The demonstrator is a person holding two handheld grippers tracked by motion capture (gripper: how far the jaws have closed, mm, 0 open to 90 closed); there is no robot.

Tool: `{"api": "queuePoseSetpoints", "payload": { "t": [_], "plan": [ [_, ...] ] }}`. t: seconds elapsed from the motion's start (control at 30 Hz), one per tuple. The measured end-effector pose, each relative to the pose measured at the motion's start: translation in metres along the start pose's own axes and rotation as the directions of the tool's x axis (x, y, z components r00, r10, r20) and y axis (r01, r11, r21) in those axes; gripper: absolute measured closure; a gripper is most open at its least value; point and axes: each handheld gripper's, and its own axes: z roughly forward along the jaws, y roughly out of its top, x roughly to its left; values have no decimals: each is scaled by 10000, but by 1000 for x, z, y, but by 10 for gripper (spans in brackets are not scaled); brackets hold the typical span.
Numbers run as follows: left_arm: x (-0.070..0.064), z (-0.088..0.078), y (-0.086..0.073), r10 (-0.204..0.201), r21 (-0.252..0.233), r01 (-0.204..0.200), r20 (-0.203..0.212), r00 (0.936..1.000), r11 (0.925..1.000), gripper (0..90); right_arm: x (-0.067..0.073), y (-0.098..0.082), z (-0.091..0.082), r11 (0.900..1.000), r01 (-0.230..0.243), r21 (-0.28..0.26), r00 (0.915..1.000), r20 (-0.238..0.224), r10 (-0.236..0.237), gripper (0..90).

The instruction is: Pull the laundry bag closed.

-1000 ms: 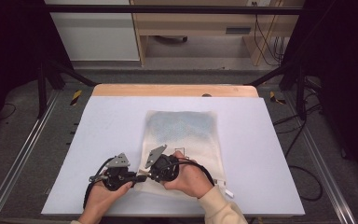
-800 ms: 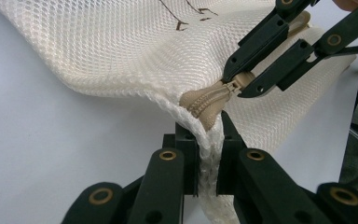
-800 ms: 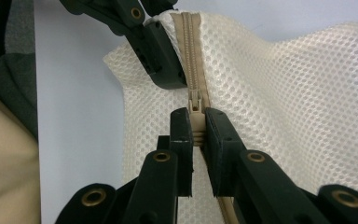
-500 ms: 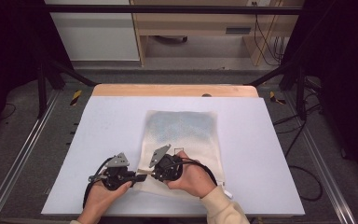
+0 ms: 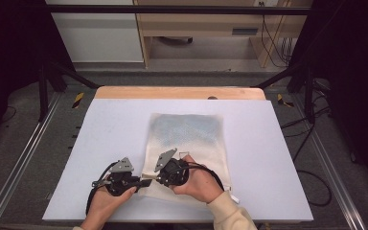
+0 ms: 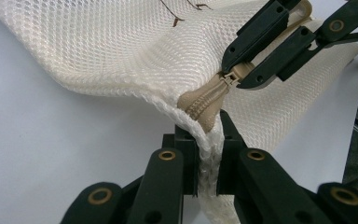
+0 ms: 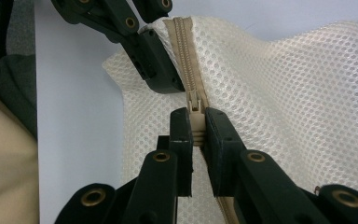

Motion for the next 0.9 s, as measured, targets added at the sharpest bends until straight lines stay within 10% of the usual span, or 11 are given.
{"api": "queuePoseSetpoints", "payload": {
  "t": [0.9],
  "plan": [
    [-3, 2, 0, 152, 39, -153, 38, 9999, 9999, 830, 1, -4, -2, 9998, 5, 199, 10000, -8, -5, 821]
  ]
}}
